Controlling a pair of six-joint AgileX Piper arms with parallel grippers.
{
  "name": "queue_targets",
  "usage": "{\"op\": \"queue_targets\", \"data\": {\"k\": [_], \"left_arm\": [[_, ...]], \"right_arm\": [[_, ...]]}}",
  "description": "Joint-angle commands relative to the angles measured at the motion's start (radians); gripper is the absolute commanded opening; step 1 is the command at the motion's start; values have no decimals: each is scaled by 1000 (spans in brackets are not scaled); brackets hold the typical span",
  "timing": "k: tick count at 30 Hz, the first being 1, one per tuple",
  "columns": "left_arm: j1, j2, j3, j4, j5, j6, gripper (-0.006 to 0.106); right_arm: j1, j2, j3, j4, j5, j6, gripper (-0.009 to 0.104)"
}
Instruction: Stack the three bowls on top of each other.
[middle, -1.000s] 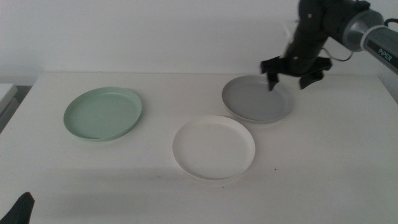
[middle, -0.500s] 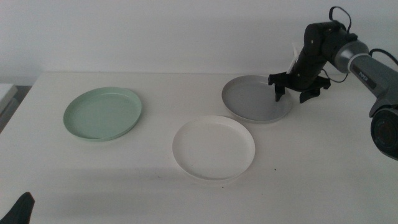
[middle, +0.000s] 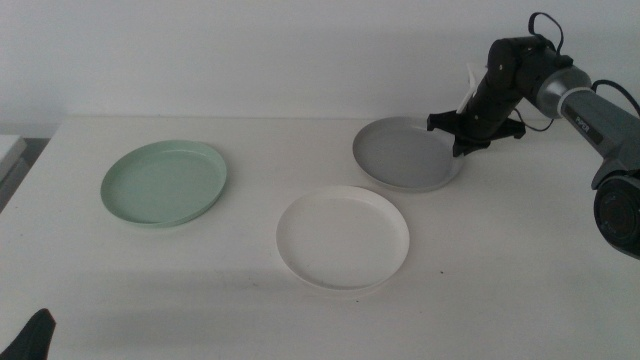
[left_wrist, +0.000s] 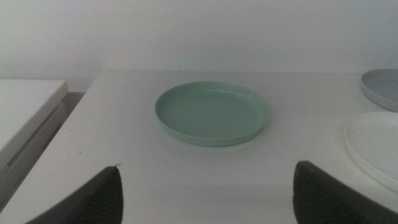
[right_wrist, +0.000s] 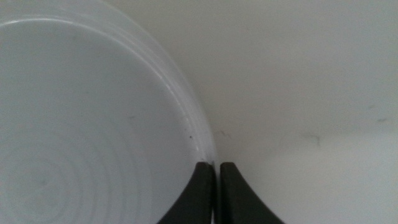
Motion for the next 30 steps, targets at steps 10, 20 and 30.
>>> {"op": "queue_targets", "data": {"k": [10, 20, 30], "left_arm": [[2, -4, 0, 2, -13, -2, 94], [2, -4, 0, 2, -13, -2, 94], [2, -4, 0, 2, -13, -2, 94]], "right_arm": [[20, -299, 67, 229, 111, -224, -3], [213, -675, 903, 236, -429, -170, -3], [255, -649, 1040, 257, -548, -168, -3]]}}
